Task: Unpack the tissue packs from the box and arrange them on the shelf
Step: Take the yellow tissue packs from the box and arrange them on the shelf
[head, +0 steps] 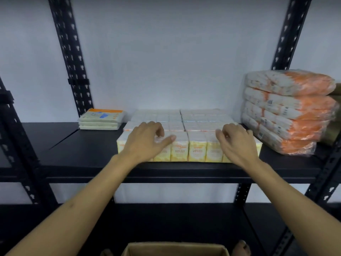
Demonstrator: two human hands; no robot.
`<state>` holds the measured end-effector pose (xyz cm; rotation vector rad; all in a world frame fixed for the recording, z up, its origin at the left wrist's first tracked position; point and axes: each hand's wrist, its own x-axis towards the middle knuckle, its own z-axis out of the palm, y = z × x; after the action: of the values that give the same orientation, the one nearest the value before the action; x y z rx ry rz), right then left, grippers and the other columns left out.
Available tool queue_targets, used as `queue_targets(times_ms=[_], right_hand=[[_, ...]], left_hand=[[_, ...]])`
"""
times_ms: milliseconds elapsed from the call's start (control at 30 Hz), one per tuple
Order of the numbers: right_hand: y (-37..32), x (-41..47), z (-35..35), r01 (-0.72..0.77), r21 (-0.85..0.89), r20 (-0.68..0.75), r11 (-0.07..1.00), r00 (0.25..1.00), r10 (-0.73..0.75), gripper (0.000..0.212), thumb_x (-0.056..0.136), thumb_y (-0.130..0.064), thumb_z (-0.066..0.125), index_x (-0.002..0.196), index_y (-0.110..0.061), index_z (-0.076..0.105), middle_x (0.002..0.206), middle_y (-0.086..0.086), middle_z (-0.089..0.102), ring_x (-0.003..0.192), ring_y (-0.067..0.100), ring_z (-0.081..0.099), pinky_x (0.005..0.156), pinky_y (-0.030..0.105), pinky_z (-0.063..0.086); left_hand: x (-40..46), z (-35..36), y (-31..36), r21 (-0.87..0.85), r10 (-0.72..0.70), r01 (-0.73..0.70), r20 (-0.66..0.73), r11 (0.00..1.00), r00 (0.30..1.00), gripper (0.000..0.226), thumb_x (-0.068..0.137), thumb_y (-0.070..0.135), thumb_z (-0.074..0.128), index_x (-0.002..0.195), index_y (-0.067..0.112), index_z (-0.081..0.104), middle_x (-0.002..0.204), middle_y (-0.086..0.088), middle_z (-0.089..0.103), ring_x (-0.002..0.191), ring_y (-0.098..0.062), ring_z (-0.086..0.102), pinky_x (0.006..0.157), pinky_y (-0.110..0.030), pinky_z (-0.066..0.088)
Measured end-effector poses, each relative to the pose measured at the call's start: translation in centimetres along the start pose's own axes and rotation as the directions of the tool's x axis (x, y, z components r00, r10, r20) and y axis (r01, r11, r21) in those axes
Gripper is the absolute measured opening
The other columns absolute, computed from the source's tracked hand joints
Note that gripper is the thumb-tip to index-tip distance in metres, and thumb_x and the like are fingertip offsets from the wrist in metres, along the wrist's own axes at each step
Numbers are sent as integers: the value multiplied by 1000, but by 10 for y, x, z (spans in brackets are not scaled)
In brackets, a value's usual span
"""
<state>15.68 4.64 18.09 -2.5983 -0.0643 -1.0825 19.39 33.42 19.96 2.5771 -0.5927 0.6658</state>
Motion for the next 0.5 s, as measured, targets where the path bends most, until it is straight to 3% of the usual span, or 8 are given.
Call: queue_targets(times_ms=[100, 200, 300, 400, 500], right_hand=[[-2, 35, -12, -73, 23, 114, 997, 991, 70, 32, 98, -37, 52, 79, -12, 58, 74, 1, 61, 68, 23, 58, 60, 33, 44], [-1, 53, -1, -116, -16, 176, 993, 977, 116, 36, 97, -45, 50, 88, -12, 61, 90, 4, 65, 84, 25, 59, 78, 41, 52], [0, 48, 12, -139, -145, 285, 980, 942, 176, 48, 96, -59, 42, 111, -16, 60, 119, 5, 57, 116, 28, 50, 99, 49, 40], [0, 43, 11, -105, -203, 414, 973, 892, 183, 69, 93, -70, 35, 140, -22, 50, 153, 7, 38, 144, 29, 28, 112, 55, 26], [-1, 34, 5, -64, -192, 419, 979, 897, 141, 70, 96, -70, 25, 149, -28, 44, 166, 2, 22, 154, 21, 11, 118, 56, 16]], left_hand=[[29, -12, 1, -10, -36, 36, 34, 999, 999, 41, 98, 63, 46, 94, 25, 61, 101, 5, 64, 99, -16, 59, 78, -34, 44], [42, 3, -4, 99, -96, 93, 18, 991, 995, 49, 101, 61, 37, 116, 21, 61, 124, -6, 58, 121, -26, 48, 92, -39, 36], [39, 23, -7, 153, -181, 168, 75, 974, 981, 66, 98, 70, 31, 139, 22, 48, 146, -9, 46, 136, -28, 38, 109, -44, 31], [30, 27, -6, 173, -114, 115, -13, 978, 993, 67, 96, 72, 30, 142, 26, 48, 152, -3, 43, 142, -24, 32, 114, -43, 26], [16, 26, -3, 192, -36, 49, -72, 980, 997, 65, 97, 70, 29, 144, 28, 47, 153, 2, 45, 143, -20, 34, 114, -42, 25]])
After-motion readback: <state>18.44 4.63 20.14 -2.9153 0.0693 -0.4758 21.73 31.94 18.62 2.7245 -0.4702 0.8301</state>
